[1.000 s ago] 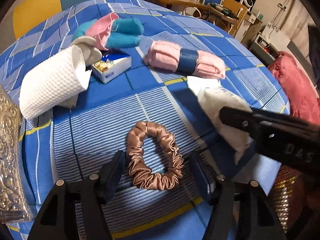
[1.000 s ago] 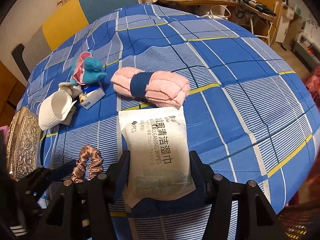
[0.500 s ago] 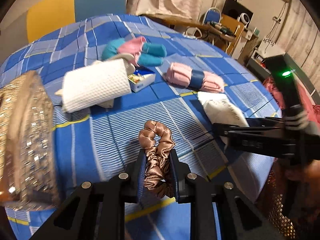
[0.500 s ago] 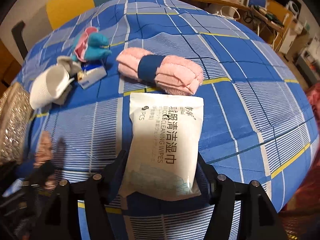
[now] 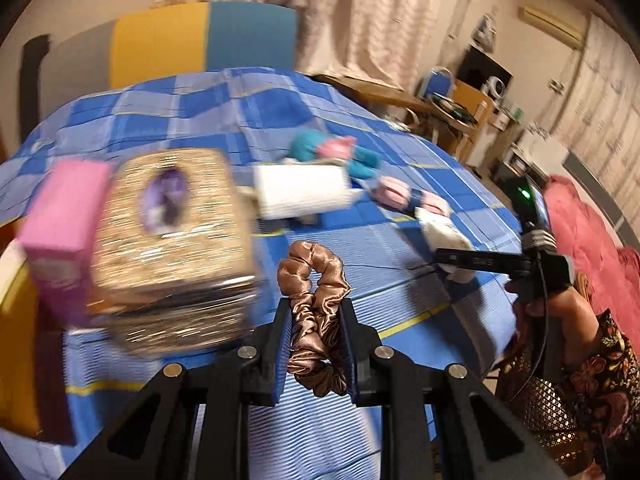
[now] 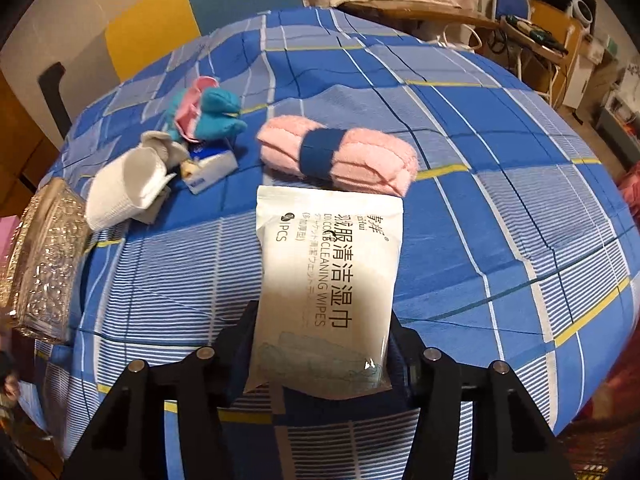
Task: Organize soft objects
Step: 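Carry the scrunchie into the gold tray and open the left tool, then lower the wipes pack into the gold tray and open the right tool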
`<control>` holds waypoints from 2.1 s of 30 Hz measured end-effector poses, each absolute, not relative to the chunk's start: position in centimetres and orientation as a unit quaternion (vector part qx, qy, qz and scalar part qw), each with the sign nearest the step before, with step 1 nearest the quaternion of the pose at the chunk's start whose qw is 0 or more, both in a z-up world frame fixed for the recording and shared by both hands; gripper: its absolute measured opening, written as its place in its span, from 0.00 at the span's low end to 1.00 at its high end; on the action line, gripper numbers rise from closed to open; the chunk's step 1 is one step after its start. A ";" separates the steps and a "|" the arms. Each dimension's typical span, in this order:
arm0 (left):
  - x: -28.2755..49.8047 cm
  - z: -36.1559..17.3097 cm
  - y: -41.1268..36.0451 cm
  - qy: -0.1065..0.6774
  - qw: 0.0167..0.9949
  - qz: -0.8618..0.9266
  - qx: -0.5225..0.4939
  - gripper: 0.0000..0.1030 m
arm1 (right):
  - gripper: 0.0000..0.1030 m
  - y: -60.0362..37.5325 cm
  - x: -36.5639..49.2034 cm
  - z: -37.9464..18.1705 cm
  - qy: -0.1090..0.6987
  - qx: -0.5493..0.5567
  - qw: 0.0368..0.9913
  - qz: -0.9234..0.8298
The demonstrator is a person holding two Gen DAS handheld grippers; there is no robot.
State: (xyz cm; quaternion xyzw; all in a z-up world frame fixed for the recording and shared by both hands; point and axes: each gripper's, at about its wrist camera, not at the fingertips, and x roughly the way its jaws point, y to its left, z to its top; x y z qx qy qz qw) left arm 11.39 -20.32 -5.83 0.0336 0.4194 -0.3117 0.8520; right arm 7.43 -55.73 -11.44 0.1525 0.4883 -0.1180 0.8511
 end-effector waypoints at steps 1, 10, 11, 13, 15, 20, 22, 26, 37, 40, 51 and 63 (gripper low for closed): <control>11.6 -5.7 -19.3 0.419 0.855 -0.305 0.027 0.21 | 0.55 -55.5 7.4 -11.3 0.484 0.148 0.854 -0.118; 15.4 -5.0 -6.3 0.420 0.887 -0.190 -0.025 0.21 | 0.55 -53.1 6.1 -10.4 0.455 0.140 0.873 -0.108; 15.9 -5.1 -5.0 0.422 0.889 -0.179 -0.030 0.21 | 0.55 -52.8 5.8 -10.3 0.452 0.142 0.874 -0.109; 17.2 -5.6 -2.3 0.428 0.890 -0.152 -0.034 0.21 | 0.55 -52.4 5.4 -10.1 0.445 0.147 0.877 -0.110; 18.4 -6.1 0.3 0.438 0.889 -0.128 -0.040 0.21 | 0.55 -51.6 5.0 -9.9 0.441 0.148 0.878 -0.111; 21.7 -8.2 6.8 0.464 0.882 -0.066 -0.057 0.21 | 0.55 -49.7 4.2 -9.1 0.429 0.165 0.882 -0.104; 22.8 -9.0 8.8 0.472 0.879 -0.044 -0.056 0.21 | 0.55 -48.8 4.0 -8.4 0.422 0.173 0.884 -0.100; 25.0 -10.7 11.5 0.489 0.870 -0.016 -0.052 0.21 | 0.55 -46.9 3.7 -6.5 0.402 0.184 0.892 -0.094; 27.3 -12.2 14.8 0.480 0.876 0.033 -0.028 0.44 | 0.55 -40.3 3.2 -1.8 0.374 0.172 0.910 -0.049; 26.0 -11.2 15.3 0.453 0.890 0.040 -0.039 0.50 | 0.55 -37.9 3.6 -0.5 0.366 0.157 0.917 -0.029; 17.7 -9.5 16.2 0.405 0.904 0.029 -0.137 0.52 | 0.55 -25.5 7.7 2.3 0.362 0.106 0.920 0.110; 13.4 -9.5 14.6 0.413 0.897 -0.002 -0.159 0.52 | 0.55 -9.0 15.8 -1.6 0.439 0.028 0.874 0.208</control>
